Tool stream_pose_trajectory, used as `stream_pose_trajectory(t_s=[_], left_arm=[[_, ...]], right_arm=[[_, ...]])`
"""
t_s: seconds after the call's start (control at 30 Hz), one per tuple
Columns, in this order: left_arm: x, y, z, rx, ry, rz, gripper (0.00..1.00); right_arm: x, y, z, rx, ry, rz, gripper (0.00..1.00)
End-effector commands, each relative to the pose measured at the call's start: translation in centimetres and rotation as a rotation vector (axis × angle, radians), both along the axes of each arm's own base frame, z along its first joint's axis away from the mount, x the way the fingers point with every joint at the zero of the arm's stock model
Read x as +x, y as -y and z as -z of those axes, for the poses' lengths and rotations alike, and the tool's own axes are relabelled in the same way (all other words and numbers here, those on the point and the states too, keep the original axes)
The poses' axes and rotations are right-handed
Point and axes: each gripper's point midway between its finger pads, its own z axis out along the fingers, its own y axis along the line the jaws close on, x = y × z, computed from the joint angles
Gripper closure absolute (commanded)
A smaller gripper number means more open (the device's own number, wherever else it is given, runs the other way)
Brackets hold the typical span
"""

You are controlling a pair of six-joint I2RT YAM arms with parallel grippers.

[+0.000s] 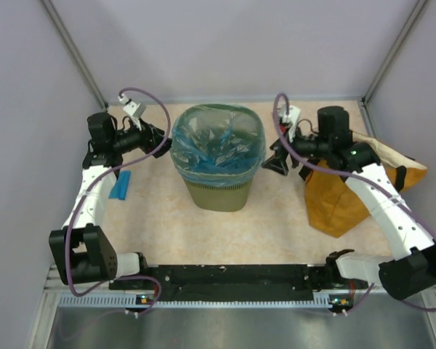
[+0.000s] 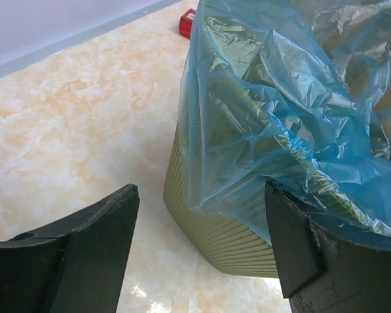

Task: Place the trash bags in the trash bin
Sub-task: Place the trash bag in the trash bin.

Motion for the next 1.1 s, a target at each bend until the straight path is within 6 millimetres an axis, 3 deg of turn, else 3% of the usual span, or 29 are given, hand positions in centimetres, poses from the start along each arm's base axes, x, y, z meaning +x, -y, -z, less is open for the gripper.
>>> stream_pose_trajectory(t_s=[0.0,0.27,0.57,1.07], left_arm=[[-1.5,0.9,-1.5,0.016,0.075,0.080,0.18],[-2.1,0.9,-1.4,0.032,0.096,0.082,0.18],[-2.3,0.9,-1.2,0.029,0.090,0.090,0.18],[-2.5,0.8,-1.1,0.044,0.095,0.082,0.18]], right_arm=[[2.1,1.9,-4.3,0.180,-0.078,0.059,0.30],[2.7,2.0,-2.7,0.336,-0.347,-0.033,0.27],[3.4,1.1,-2.2,0.415,-0.452,-0.154,0.22],[2.9,0.9,-3.2,0.471,-0.440,-0.352,0.39]])
